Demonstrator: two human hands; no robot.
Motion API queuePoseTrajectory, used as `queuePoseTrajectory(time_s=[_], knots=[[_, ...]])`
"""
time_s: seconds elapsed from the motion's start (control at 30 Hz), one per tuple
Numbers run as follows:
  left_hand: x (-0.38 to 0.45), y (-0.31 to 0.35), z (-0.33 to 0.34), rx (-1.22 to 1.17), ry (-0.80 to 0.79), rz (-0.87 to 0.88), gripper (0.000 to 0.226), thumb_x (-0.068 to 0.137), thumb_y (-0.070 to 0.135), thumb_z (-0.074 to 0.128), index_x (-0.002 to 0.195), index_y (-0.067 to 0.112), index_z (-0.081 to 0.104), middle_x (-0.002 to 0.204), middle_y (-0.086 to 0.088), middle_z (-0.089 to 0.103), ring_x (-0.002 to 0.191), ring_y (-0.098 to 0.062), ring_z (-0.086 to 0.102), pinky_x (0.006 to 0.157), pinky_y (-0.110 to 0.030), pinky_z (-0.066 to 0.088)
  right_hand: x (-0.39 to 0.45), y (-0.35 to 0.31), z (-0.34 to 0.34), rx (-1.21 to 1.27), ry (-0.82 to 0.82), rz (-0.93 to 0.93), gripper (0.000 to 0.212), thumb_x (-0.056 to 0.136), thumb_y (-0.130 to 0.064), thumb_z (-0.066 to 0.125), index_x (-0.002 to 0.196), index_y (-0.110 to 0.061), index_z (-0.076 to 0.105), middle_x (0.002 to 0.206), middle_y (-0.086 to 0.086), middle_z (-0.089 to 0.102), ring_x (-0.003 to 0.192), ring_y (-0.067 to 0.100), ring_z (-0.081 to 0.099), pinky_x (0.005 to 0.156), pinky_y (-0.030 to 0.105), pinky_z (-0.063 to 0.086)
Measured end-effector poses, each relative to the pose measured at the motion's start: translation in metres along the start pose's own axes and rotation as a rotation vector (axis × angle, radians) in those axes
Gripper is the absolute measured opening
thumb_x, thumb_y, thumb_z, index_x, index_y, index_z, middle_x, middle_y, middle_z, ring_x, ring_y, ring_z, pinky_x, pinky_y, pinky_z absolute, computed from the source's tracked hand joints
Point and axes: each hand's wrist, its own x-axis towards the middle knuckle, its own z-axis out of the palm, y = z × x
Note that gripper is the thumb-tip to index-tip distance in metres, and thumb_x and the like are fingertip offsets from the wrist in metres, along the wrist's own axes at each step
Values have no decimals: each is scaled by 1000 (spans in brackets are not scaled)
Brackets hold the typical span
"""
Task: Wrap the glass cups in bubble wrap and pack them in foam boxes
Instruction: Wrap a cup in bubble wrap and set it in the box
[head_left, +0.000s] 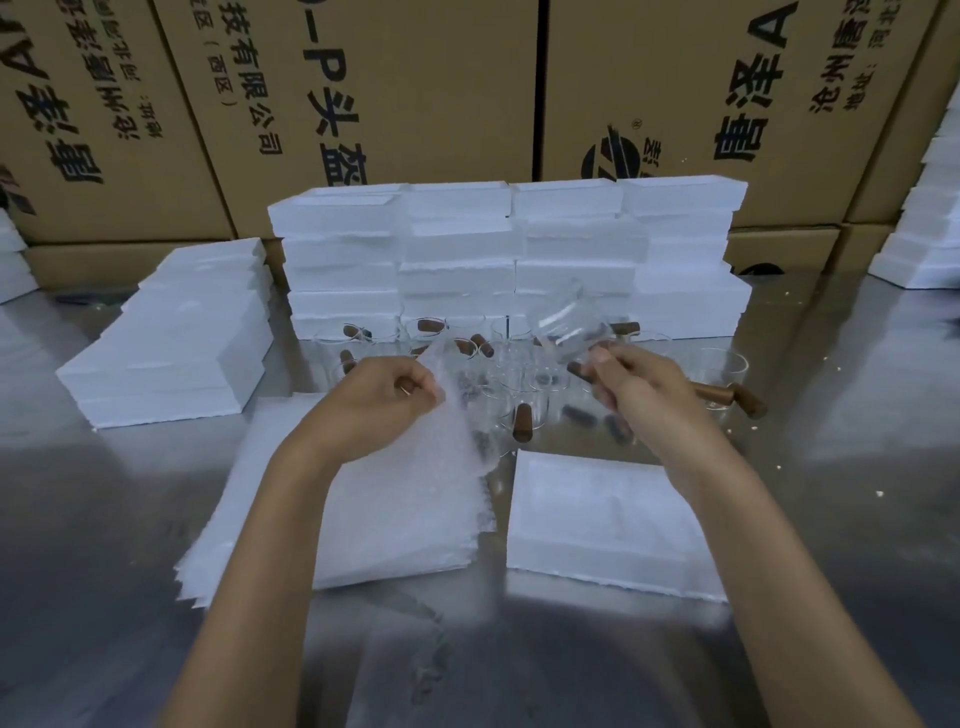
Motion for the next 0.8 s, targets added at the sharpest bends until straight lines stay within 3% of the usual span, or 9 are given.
queuePoseTrajectory(time_s=[0.07, 0.17, 0.3, 0.4, 0.5, 0.6, 0.7, 0.8], knots=[[-5, -2, 2, -19, -4, 48, 17, 96, 16, 63, 80, 21, 65, 69, 13, 57, 58, 12, 53, 61, 3, 37, -8, -6, 13, 169, -182, -5, 26, 104, -28, 49, 86, -19, 66, 56, -13, 50, 53, 6, 45, 48, 16, 35], [-10, -4, 5, -57, 2, 82, 19, 98, 12, 59, 82, 20, 64, 70, 11, 56, 58, 9, 52, 64, 5, 34, -17, -7, 28, 32, -297, -104, 23, 103, -29, 50, 91, -18, 66, 63, -6, 51, 57, 10, 44, 53, 21, 36], [-11, -7, 3, -247, 114, 8, 16, 100, 16, 56, 86, 16, 63, 75, 8, 57, 59, 6, 53, 61, -11, 40, -18, 0, 36, -354, -194, -254, 19, 101, -30, 50, 93, -18, 62, 82, 2, 67, 70, 15, 53, 72, 35, 41], [-12, -6, 2, -398, 246, -11, 16, 102, 19, 54, 88, 17, 61, 79, 8, 58, 66, -2, 54, 67, -25, 39, -17, 6, 35, -539, -140, -295, 15, 100, -33, 48, 93, -24, 58, 77, -6, 64, 68, 12, 54, 69, 35, 40], [-15, 4, 6, -452, 311, 69, 12, 100, 21, 57, 91, 18, 64, 84, 10, 62, 73, -1, 55, 69, -17, 41, -19, 10, 37, -681, -148, -392, 12, 100, -34, 47, 94, -29, 55, 81, -9, 66, 72, 12, 55, 63, 32, 43], [-20, 17, 18, -328, 274, 226, 8, 96, 20, 64, 91, 22, 69, 97, 11, 64, 80, 0, 53, 71, -10, 38, -21, 10, 42, -753, -140, -488, 9, 99, -36, 46, 91, -34, 50, 80, -12, 61, 72, 8, 49, 57, 29, 36], [-25, 25, 33, -137, 225, 361, 13, 93, 18, 67, 88, 30, 72, 99, 9, 58, 91, 0, 47, 77, -8, 34, -21, 11, 45, -738, -91, -477, 14, 98, -37, 47, 84, -34, 47, 69, -15, 56, 64, 6, 47, 54, 28, 32], [-28, 30, 40, -90, 228, 430, 12, 94, 18, 67, 94, 26, 76, 105, 7, 58, 106, -1, 48, 83, -6, 32, -18, 11, 48, -428, -83, -290, 34, 99, -32, 52, 67, -34, 43, 58, -23, 52, 55, 4, 42, 56, 31, 29]])
